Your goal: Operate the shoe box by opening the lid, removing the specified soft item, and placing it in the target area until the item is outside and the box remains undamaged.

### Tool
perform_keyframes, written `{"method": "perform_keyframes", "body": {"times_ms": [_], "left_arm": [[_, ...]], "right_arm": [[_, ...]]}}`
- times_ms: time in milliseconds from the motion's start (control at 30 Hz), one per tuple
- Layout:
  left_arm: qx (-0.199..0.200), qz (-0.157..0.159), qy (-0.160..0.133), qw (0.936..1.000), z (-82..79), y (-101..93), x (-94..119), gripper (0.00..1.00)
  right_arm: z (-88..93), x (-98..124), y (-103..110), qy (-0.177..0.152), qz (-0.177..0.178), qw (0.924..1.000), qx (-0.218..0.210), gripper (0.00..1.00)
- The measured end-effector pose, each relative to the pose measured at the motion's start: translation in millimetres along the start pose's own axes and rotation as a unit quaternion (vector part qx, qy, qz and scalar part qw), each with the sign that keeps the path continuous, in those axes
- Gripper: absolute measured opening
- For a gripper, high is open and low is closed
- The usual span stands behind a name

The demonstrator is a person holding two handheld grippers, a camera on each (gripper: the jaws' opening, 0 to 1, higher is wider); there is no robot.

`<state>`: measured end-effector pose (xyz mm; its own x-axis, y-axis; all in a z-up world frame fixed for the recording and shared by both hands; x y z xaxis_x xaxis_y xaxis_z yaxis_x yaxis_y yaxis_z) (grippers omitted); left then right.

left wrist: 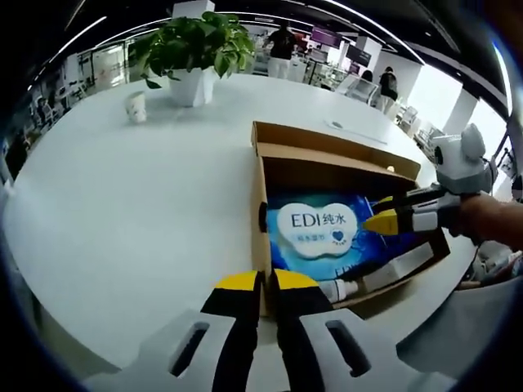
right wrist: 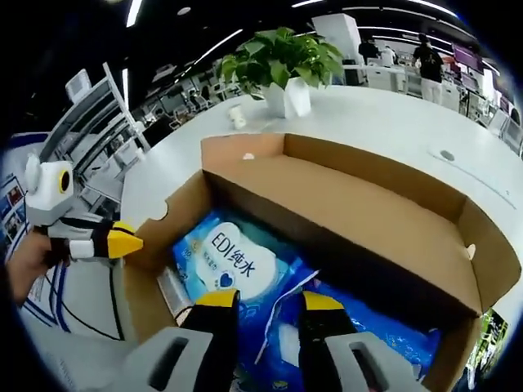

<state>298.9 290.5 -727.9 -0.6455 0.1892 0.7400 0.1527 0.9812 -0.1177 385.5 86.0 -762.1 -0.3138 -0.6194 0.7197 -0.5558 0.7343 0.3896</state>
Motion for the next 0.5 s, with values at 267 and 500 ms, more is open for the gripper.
{"method": "perform_keyframes", "body": {"times_ms": [267,500], "left_arm": [[0.005,0.002,-0.006,1.0,1.0,-1.4,0,0.03],[0.008,-0.001,-0.007,0.9999,1.3,-3.0,1,0.03]], "right_arm": [[-5.4,-8,-5,-0.01,0.013,0.9998,-0.015,0.2],[-9.1,-4,-12,-0.017,0.025,0.9992,-0.026,0.02]]}}
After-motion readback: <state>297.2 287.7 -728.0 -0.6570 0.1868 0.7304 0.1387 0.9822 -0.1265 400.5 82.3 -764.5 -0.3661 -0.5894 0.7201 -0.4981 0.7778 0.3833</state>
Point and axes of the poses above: the point that each gripper's makers call its tool centre point, and the gripper's own axes: x roughly backward along the fingers, y roughly to its left, z roughly out of its underside, the point moved 7 cm from there along x, roughly backward along the fingers, and after that the axes turned 7 degrees about -x, right-handed, at the moved point
